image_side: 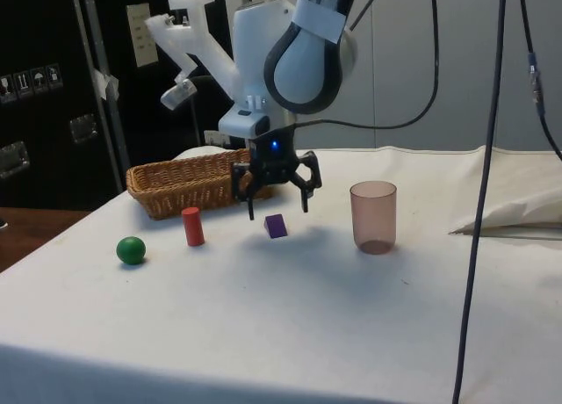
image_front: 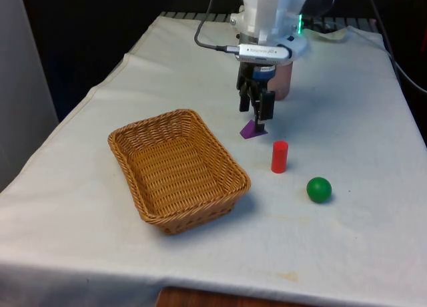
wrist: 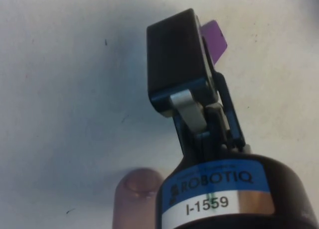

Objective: Pick up the triangular block and place it into the basket.

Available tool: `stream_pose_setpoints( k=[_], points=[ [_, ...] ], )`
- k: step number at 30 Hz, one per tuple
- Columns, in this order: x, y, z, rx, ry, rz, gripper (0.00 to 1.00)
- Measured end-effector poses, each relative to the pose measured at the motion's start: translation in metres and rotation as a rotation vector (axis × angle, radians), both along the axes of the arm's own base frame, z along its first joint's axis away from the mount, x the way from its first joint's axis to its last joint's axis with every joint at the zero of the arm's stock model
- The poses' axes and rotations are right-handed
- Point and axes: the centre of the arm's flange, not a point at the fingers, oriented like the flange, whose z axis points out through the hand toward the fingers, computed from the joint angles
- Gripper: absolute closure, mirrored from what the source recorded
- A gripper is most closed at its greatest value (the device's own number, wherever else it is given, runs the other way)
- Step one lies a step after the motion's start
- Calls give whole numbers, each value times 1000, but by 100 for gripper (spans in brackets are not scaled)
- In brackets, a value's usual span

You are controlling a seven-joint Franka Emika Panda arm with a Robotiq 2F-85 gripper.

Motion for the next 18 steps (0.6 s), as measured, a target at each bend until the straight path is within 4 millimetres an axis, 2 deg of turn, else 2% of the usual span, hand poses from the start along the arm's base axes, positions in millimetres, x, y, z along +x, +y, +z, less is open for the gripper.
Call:
stream_pose_setpoints(
  k=[18],
  points=[
    [-1, 2, -3, 2, 13, -1, 0]
  ],
)
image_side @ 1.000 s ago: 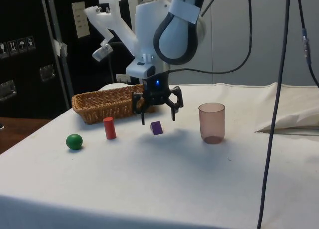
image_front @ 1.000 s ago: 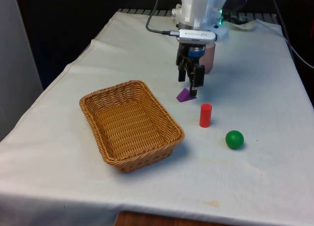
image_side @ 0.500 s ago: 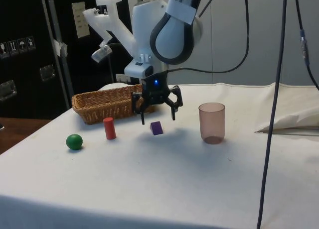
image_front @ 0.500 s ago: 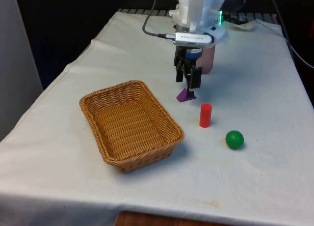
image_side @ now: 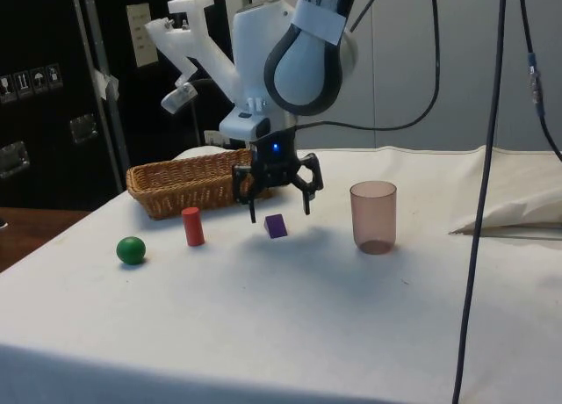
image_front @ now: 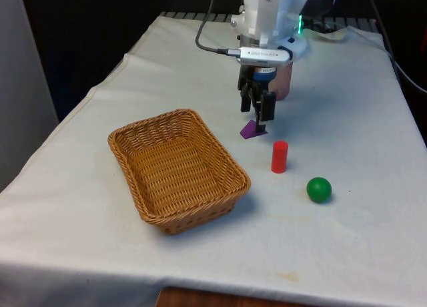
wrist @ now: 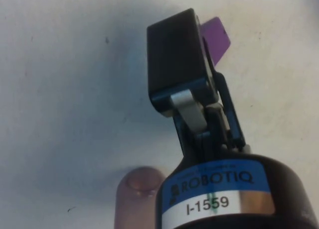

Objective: Pick up the triangular block and place it into the basket.

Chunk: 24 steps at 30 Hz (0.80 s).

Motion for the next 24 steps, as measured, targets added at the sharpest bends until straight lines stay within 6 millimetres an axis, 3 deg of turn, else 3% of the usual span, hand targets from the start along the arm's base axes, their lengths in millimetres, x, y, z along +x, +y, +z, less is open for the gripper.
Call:
stream_pose_setpoints(
  k=[9, 16, 20, 21, 22, 24],
  points=[
    [0, 12, -1, 9, 0, 0, 0],
    [2, 11, -4, 5, 2, 0, 0],
    [2, 11, -6, 4, 3, 1, 18],
    [2, 11, -6, 4, 3, 2, 18],
    [2, 11, -7, 3, 3, 2, 29],
    [2, 11, -7, 3, 3, 3, 38]
  ],
)
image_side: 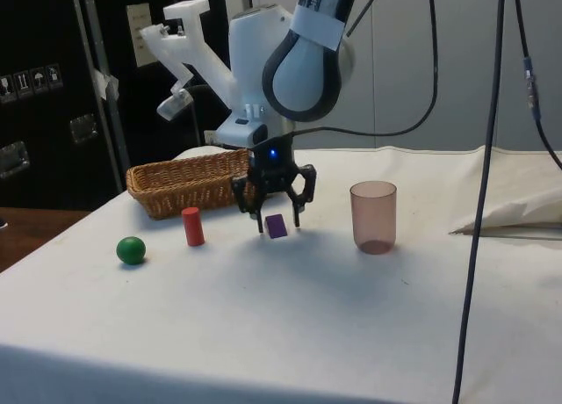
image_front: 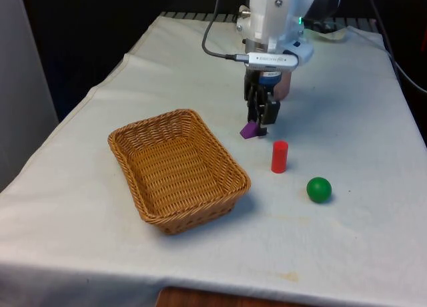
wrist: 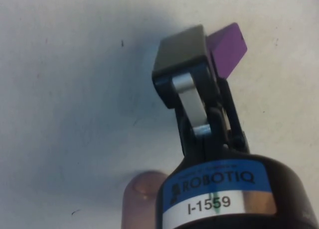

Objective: Pick up the triangular block and place it into the basket.

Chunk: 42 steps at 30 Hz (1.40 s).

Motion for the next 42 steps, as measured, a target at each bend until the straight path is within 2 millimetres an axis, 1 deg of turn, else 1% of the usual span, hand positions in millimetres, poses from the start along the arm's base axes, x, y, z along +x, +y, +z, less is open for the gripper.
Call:
stream_pose_setpoints(
  k=[1, 4, 5, 6, 12, 15, 17, 18, 22, 23, 24, 32, 33, 34, 39, 40, 42],
  points=[
    [0, 0, 0, 0, 0, 0, 46],
    [0, 0, -1, 0, 1, 1, 60],
    [0, 0, 0, 0, 0, 1, 65],
    [0, 0, 0, 0, 0, 1, 67],
    [0, -1, 0, -1, -1, 2, 67],
    [3, -1, 4, -1, -7, 8, 67],
    [5, -2, 11, 1, -10, 13, 67],
    [6, -3, 20, 4, -9, 16, 67],
    [7, -6, 37, 10, -4, 22, 67],
    [9, -7, 44, 13, -5, 23, 67],
    [9, -7, 44, 13, -5, 23, 67],
    [16, -11, 72, 21, -1, 28, 67],
    [16, -11, 72, 21, -1, 28, 67],
    [19, -12, 80, 23, -2, 32, 67],
    [27, -17, 97, 24, 0, 29, 67],
    [32, -20, 103, 22, -1, 28, 67],
    [34, -22, 105, 22, -1, 26, 67]
  ],
)
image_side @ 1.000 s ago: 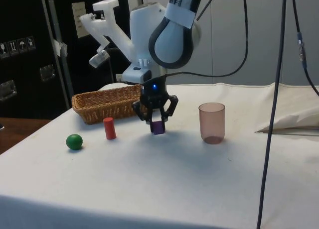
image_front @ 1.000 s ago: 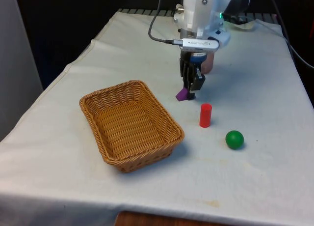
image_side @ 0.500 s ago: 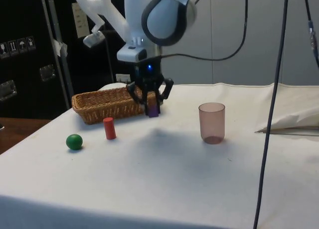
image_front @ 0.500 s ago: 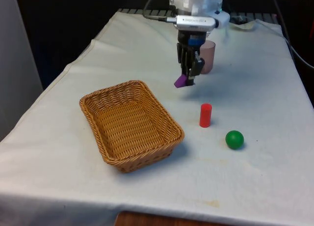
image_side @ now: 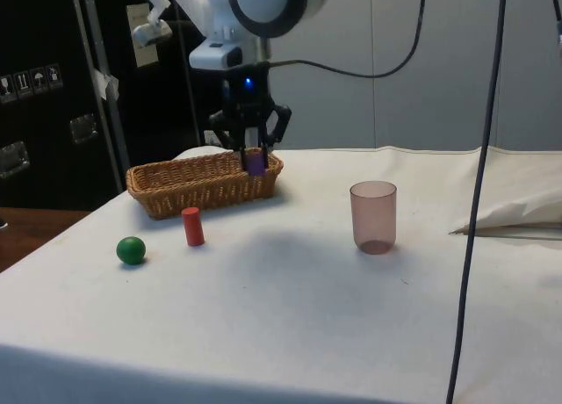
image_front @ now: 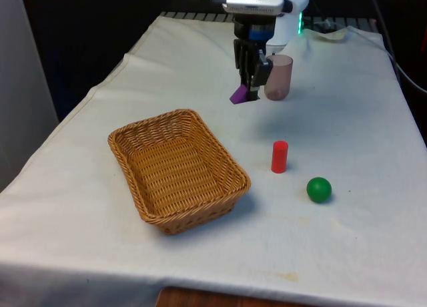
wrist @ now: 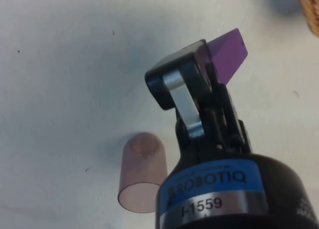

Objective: Pick up the triangular block and place it into the basket.

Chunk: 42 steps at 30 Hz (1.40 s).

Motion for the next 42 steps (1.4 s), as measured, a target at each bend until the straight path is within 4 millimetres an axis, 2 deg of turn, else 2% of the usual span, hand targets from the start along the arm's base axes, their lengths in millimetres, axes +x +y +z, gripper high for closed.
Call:
stream_pose_setpoints(
  k=[22, 30, 42],
  points=[
    [53, -33, 24, -8, -21, -19, 67],
    [77, -46, 21, -17, -44, -25, 67],
    [110, -66, 2, -36, -62, -34, 67]
  ],
)
